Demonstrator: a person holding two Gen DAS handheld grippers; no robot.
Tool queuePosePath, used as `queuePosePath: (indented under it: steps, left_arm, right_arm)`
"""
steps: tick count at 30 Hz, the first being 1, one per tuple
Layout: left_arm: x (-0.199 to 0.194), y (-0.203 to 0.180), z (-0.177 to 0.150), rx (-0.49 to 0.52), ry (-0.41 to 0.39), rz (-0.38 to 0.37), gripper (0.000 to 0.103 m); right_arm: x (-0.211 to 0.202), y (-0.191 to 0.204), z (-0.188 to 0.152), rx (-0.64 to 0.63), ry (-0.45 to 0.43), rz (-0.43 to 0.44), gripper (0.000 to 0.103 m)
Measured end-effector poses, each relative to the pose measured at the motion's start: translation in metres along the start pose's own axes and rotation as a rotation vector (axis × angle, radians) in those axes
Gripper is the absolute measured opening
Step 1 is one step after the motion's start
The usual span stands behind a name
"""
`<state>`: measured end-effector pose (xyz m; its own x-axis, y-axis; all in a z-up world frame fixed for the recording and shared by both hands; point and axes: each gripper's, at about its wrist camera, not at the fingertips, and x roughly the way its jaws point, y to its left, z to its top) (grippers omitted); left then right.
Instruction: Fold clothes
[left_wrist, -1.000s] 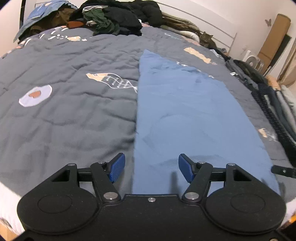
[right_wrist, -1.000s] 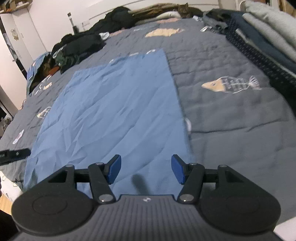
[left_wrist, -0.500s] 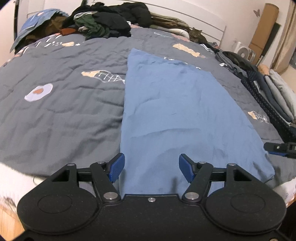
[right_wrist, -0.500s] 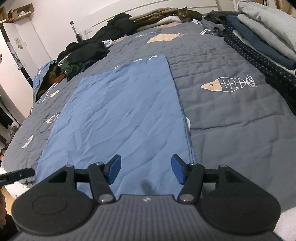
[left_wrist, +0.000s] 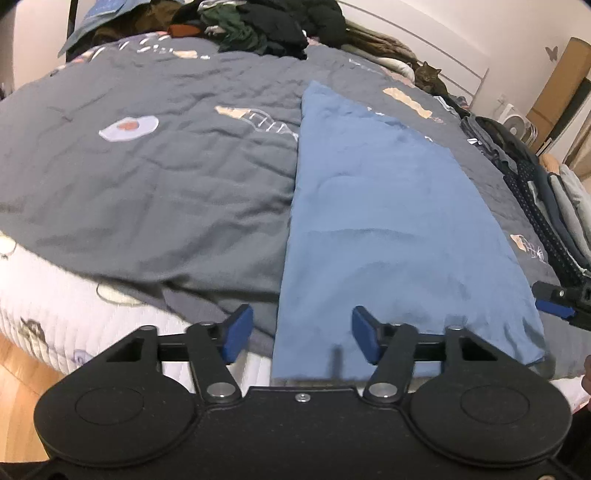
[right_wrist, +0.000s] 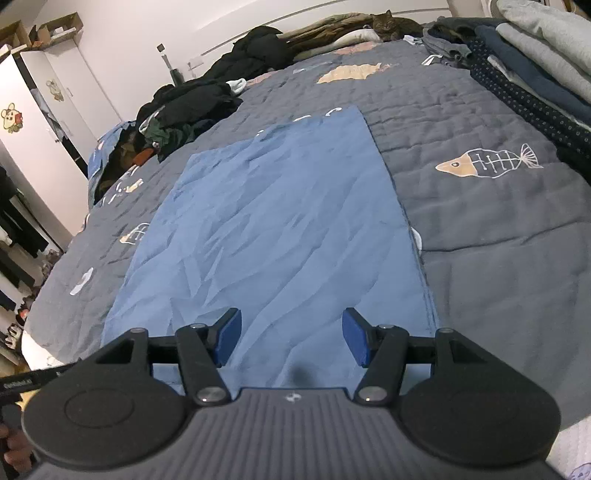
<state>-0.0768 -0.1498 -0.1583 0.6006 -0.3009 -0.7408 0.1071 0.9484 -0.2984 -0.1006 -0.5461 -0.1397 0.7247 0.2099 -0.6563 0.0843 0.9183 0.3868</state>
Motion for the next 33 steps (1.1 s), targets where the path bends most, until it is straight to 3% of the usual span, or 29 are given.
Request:
queuePosePath:
  steps: [3, 14, 18, 23, 27, 33]
  left_arm:
    - [0.004, 0.001, -0.005, 0.008, 0.022, 0.002, 0.03]
    - [0.011, 0.02, -0.017, -0.101, 0.082, -0.018, 0.03]
    - [0.016, 0.019, -0.017, -0.094, 0.086, -0.021, 0.03]
    - [0.02, 0.015, -0.016, -0.091, 0.094, -0.036, 0.012]
    - [0.019, 0.012, -0.015, -0.096, 0.084, -0.043, 0.004]
    - [0.012, 0.006, -0.01, -0.099, 0.044, -0.059, 0.003]
  right_arm:
    - [-0.002, 0.001, 0.001, 0.002, -0.01, 0.011, 0.06]
    - [-0.002, 0.001, 0.005, 0.006, -0.017, 0.029, 0.06]
    - [-0.003, 0.003, 0.005, -0.01, -0.014, 0.028, 0.06]
    - [-0.007, -0.001, 0.008, -0.033, -0.009, -0.019, 0.06]
    - [-0.012, -0.011, 0.012, -0.067, 0.019, -0.07, 0.06]
    - [-0.018, -0.039, 0.019, -0.067, 0.074, -0.147, 0.06]
